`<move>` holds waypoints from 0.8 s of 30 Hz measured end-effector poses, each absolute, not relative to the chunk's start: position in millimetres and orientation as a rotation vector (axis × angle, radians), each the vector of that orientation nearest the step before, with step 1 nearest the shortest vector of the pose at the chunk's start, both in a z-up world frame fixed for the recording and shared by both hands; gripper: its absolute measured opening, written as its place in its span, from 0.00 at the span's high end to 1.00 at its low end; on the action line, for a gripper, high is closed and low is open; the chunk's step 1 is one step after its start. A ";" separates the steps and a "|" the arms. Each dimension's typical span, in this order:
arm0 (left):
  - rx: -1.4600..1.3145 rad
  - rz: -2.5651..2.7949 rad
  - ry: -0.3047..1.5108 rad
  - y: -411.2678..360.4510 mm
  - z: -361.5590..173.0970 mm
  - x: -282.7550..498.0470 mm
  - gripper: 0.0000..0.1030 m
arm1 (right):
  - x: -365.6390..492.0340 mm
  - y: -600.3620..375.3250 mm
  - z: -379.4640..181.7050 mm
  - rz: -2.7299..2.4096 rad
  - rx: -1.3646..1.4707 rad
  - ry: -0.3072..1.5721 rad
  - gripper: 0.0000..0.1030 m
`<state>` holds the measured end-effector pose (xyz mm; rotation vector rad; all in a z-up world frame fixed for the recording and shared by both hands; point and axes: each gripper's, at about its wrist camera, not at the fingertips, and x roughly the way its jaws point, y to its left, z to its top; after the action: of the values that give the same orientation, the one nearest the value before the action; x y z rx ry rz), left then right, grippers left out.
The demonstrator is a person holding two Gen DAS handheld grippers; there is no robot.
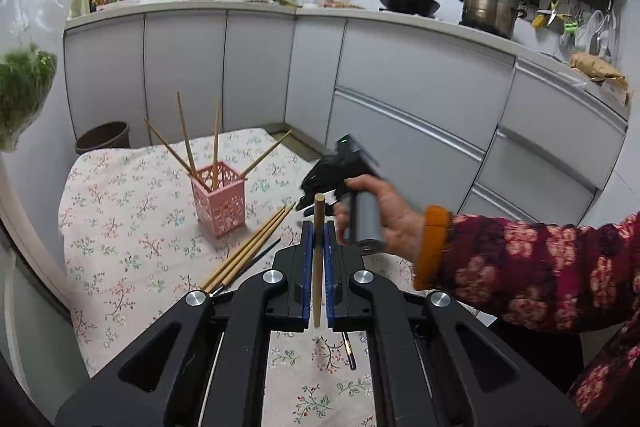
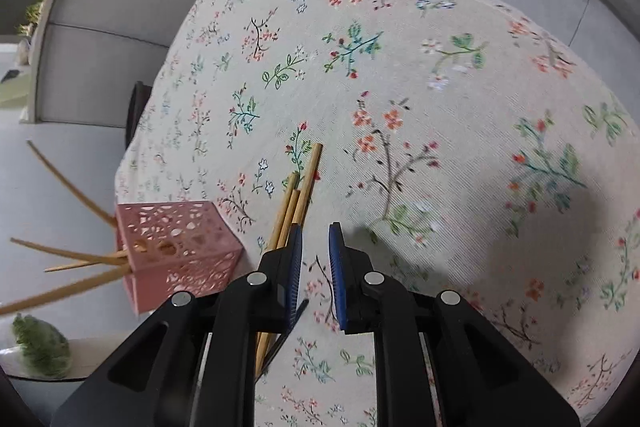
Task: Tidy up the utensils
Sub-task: 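Grasp another bamboo chopstick with the right tool while the left tool holds its chopstick, then carry both held chopsticks upright over the pink holder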
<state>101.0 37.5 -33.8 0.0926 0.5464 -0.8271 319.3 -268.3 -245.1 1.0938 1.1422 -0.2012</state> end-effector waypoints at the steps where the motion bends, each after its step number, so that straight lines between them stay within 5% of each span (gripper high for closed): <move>1: 0.094 -0.828 0.541 38.6 -33.3 100.6 0.96 | 326.1 -267.9 -246.2 -0.210 1.095 1.146 0.83; 6: 0.062 -0.833 0.524 47.4 -31.4 102.8 0.96 | 348.7 -267.4 -257.4 -0.253 1.073 1.173 0.83; 13: 0.046 -0.825 0.517 51.2 -31.8 105.3 0.96 | 352.8 -269.6 -259.1 -0.300 1.104 1.186 0.96; 24: 0.017 -0.817 0.505 58.7 -25.9 101.2 0.96 | 295.7 -267.9 -254.3 -0.218 0.949 1.295 0.96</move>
<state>101.2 58.7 -25.9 0.0171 0.5052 -0.8170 295.7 -267.9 -254.3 0.9492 1.2949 -0.2185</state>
